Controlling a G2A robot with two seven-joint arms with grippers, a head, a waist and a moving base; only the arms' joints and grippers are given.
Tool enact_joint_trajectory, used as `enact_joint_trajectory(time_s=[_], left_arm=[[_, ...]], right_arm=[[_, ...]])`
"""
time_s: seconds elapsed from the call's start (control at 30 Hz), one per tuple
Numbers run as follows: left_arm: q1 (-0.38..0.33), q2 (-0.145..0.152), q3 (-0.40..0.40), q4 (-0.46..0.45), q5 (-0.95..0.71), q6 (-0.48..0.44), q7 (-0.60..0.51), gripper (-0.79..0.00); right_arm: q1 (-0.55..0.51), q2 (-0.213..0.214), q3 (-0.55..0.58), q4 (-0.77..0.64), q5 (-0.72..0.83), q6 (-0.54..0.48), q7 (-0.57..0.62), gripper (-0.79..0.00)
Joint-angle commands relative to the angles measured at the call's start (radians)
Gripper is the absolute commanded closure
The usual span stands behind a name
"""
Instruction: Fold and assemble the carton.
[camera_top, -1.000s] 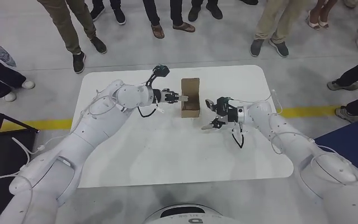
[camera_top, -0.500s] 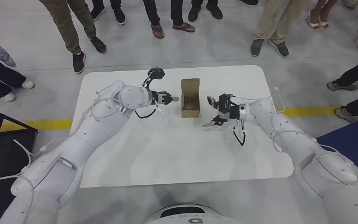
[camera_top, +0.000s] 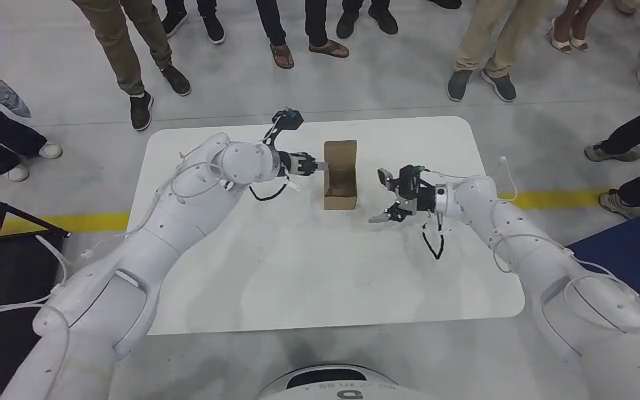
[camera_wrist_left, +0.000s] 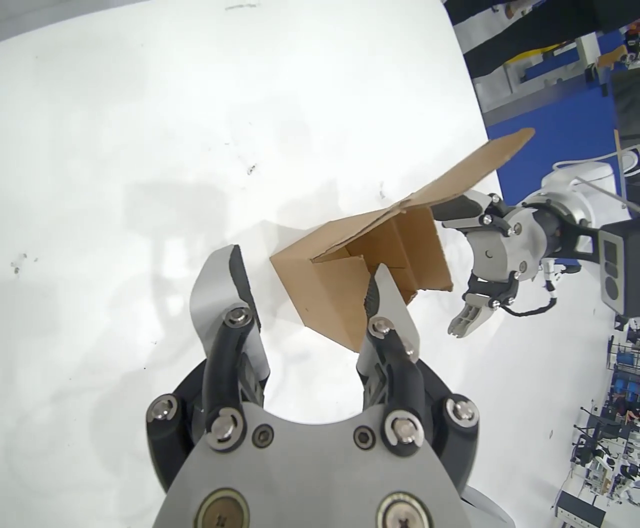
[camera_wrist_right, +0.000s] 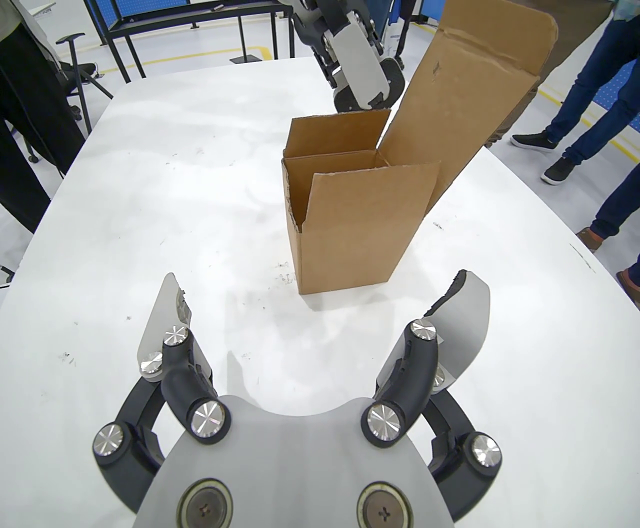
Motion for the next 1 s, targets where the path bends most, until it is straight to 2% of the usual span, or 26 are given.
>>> enact_joint_trajectory(time_s=[0.0, 0.13, 0.3, 0.4, 0.47, 0.53, 0.57, 0.6, 0.63, 0.8, 0.97], left_arm=[[-0.007, -0.007, 0.010, 0.002, 0.014, 0.001, -0.012, -0.382], [-0.022, -0.034, 0.040, 0.014, 0.019, 0.001, -0.025, -0.348], [-0.050, -0.076, 0.085, 0.059, 0.029, -0.011, -0.045, -0.354], [-0.065, -0.100, 0.112, 0.093, 0.035, -0.019, -0.073, -0.336], [-0.076, -0.116, 0.130, 0.113, 0.046, -0.012, -0.091, -0.296], [-0.087, -0.131, 0.141, 0.135, 0.051, -0.012, -0.102, -0.231], [-0.091, -0.137, 0.140, 0.144, 0.044, -0.008, -0.100, -0.151], [-0.096, -0.142, 0.140, 0.153, 0.041, -0.006, -0.100, -0.105], [-0.101, -0.147, 0.143, 0.161, 0.047, -0.002, -0.107, 0.000], [-0.130, -0.163, 0.146, 0.181, 0.058, 0.031, -0.179, 0.000], [-0.166, -0.156, 0.133, 0.124, 0.089, 0.147, -0.331, 0.000]], right_arm=[[0.000, 0.002, 0.006, -0.002, 0.000, -0.002, 0.002, -0.785], [-0.001, 0.007, 0.018, -0.006, -0.002, -0.005, 0.007, -0.785], [-0.010, 0.015, 0.034, -0.005, -0.003, -0.009, 0.007, -0.785], [-0.017, 0.021, 0.044, -0.006, 0.000, -0.011, 0.009, -0.785], [-0.022, 0.024, 0.051, -0.008, 0.001, -0.012, 0.010, -0.785], [-0.025, 0.027, 0.056, -0.010, 0.002, -0.014, 0.012, -0.785], [-0.027, 0.028, 0.060, -0.011, 0.003, -0.015, 0.013, -0.785], [-0.028, 0.030, 0.063, -0.013, 0.004, -0.015, 0.013, -0.785], [-0.029, 0.031, 0.065, -0.016, 0.002, -0.015, 0.013, -0.785], [-0.027, 0.038, 0.083, -0.029, 0.001, -0.014, 0.012, -0.785], [-0.014, 0.059, 0.115, -0.045, -0.040, 0.030, -0.002, -0.785]])
